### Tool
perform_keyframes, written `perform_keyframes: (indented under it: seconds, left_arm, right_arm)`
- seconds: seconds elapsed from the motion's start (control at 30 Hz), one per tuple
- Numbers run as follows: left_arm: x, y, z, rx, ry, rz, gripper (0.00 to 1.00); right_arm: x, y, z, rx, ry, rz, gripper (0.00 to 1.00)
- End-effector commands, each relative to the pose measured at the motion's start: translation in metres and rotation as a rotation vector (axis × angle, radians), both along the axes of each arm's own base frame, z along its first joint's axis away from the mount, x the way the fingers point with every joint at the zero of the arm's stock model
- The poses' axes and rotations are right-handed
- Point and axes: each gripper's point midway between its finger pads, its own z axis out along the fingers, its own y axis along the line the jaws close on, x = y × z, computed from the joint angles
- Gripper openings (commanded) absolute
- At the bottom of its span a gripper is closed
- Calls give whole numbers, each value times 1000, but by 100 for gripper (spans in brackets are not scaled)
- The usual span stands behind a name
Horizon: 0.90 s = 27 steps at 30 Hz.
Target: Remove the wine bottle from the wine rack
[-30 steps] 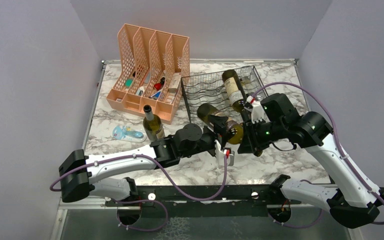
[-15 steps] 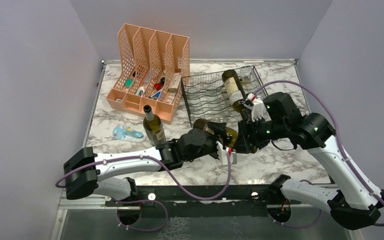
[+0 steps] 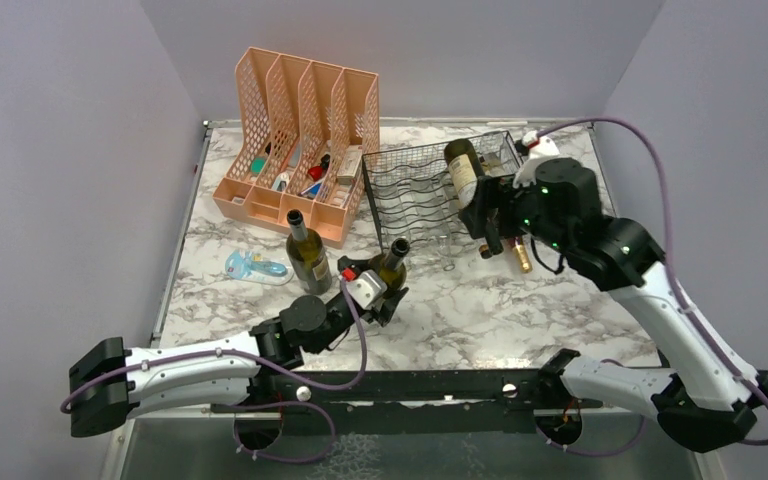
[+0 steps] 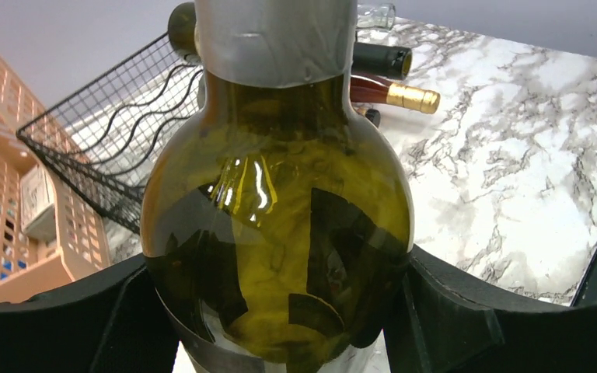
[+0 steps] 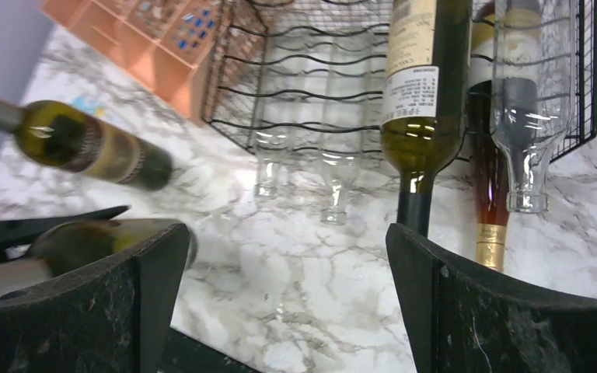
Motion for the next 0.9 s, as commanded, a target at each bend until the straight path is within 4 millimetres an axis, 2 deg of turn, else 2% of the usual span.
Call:
perform_keyframes:
  seconds: [0.0, 0.1, 0.17, 0.43, 0.6, 0.8, 0.87]
  left_arm:
    - [7, 18, 40, -301, -20, 90, 24]
    - [13, 34, 34, -344, -61, 156, 25]
    - [13, 37, 30, -356, -80, 160, 25]
    - [14, 49, -1, -396, -77, 190, 27]
    - [16, 52, -16, -375, -54, 209, 32]
    - [17, 57, -29, -366, -12, 230, 50]
    - [16, 55, -30, -364, 6, 222, 65]
  right_arm:
    - [43, -2, -20, -63, -75, -122, 100]
    - [58, 2, -49, -84, -18, -111, 100]
    - [65, -1, -65, -98, 17, -124, 100]
    - [88, -41, -107, -173, 61, -228, 99]
    - [92, -53, -132, -208, 105, -244, 93]
    - [86, -48, -164, -186, 156, -208, 91]
    - [85, -45, -173, -182, 172, -190, 90]
